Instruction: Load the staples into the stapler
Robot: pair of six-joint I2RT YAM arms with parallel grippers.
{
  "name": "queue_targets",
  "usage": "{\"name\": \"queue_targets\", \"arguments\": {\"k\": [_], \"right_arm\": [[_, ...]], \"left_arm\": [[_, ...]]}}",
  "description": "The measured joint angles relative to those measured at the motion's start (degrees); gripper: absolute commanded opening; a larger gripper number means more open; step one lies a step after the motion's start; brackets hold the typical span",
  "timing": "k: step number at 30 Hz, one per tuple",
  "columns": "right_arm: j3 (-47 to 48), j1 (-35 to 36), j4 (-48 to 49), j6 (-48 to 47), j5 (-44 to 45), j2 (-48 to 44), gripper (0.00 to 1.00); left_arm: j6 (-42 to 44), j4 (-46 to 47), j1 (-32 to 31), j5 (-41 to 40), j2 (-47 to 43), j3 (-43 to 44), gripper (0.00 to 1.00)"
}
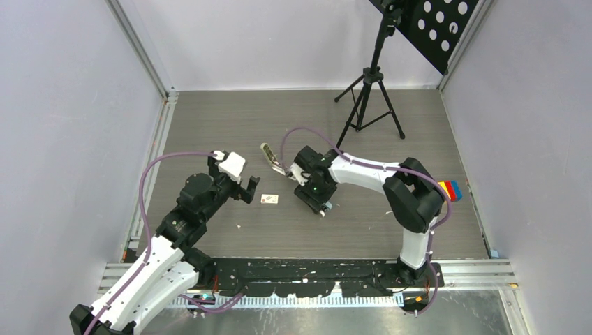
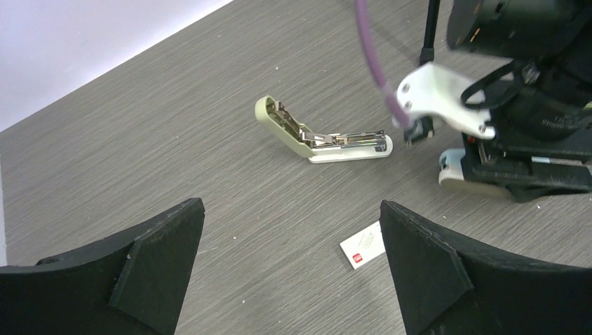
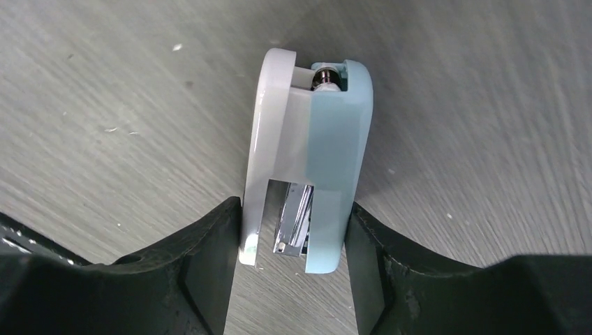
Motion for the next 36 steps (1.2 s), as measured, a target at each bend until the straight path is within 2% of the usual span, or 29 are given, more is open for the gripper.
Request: {"name": "queue_targets", "arguments": {"k": [6, 12, 24, 36], "right_arm": [[2.1, 2.7, -3.8, -10.2, -3.9, 2.3, 0.64], [1.4, 3.2, -4.8, -14.7, -5.4, 2.2, 0.7], [-3.5, 2.5, -2.1, -12.6, -4.8, -7.1, 0.71], [-10.5, 3.3, 4.0, -8.8, -3.5, -7.5, 0.67]], "left_arm": [[0.2, 0.0, 0.0, 3.3, 0.2, 0.0, 1.0], [0.5, 0.0, 0.0, 7.9, 2.0, 0.0, 1.0], [-0.7, -0.8, 0.0, 14.6, 8.1, 3.0, 1.0], [-10.5, -3.1, 0.5, 12.7, 12.7, 7.7, 1.0]]}}
